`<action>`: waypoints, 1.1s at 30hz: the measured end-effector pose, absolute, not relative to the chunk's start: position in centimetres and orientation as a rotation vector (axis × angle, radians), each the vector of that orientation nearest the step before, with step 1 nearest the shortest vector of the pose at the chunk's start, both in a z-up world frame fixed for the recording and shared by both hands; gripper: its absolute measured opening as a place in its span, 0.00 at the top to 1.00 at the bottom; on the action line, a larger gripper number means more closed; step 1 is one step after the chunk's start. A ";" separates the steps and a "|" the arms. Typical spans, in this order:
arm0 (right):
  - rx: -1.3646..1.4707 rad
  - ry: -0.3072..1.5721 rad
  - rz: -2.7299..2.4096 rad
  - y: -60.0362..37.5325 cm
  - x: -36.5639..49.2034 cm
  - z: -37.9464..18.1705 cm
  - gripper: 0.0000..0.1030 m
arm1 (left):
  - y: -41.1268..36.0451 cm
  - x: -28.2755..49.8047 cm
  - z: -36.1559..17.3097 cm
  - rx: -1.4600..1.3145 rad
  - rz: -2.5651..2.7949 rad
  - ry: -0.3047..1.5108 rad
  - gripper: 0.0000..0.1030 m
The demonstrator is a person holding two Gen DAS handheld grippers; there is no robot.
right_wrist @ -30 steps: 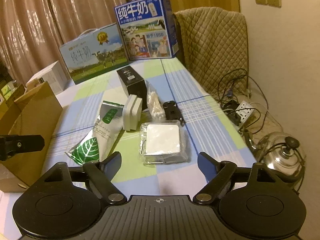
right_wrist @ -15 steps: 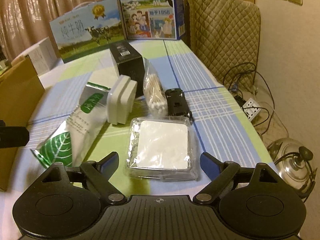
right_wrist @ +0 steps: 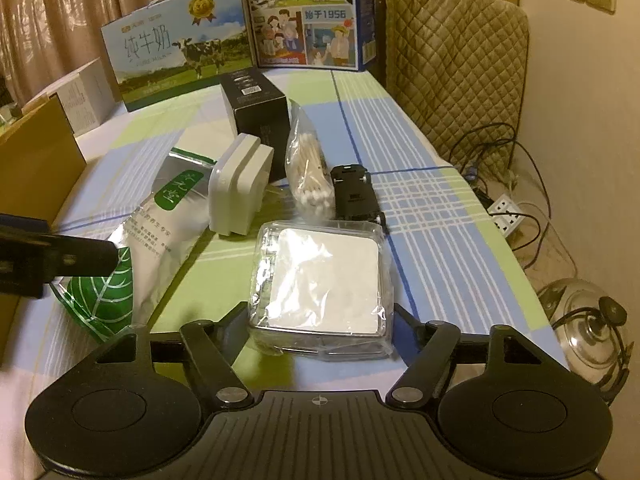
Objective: Organize objects
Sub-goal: 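Move the left tool to the silver foil bag while the right tool approaches the clear-wrapped package, then close the left tool on the foil bag while the right tool grasps the clear package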
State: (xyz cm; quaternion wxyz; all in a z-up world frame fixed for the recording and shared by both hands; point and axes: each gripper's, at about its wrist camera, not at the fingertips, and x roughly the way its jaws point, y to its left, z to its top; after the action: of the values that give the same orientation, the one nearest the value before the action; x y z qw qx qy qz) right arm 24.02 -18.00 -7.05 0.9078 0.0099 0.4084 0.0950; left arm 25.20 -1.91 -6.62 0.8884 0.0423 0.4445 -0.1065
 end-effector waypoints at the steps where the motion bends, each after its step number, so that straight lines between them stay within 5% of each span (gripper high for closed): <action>1: 0.023 0.839 0.192 -18.1 23.8 -7.0 0.34 | -2.1 25.6 -7.0 0.094 -0.227 0.932 0.02; 13: 0.058 0.828 0.200 -18.5 22.7 -6.7 0.35 | -3.0 29.5 -10.5 0.135 -0.256 1.053 0.16; 23: 0.077 0.826 0.220 -18.4 21.4 -6.4 0.35 | -3.0 26.0 -9.7 0.104 -0.283 1.073 0.52; 33: 0.078 0.850 0.301 -17.1 15.1 -5.5 0.36 | 0.8 13.8 -8.5 -0.038 -0.271 1.114 0.51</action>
State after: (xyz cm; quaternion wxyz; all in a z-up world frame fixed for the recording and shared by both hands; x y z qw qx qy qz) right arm 15.15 -17.07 -5.52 0.8994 0.0379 0.4106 0.1455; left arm 13.79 0.75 -8.49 0.8400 -0.0180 0.5270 -0.1280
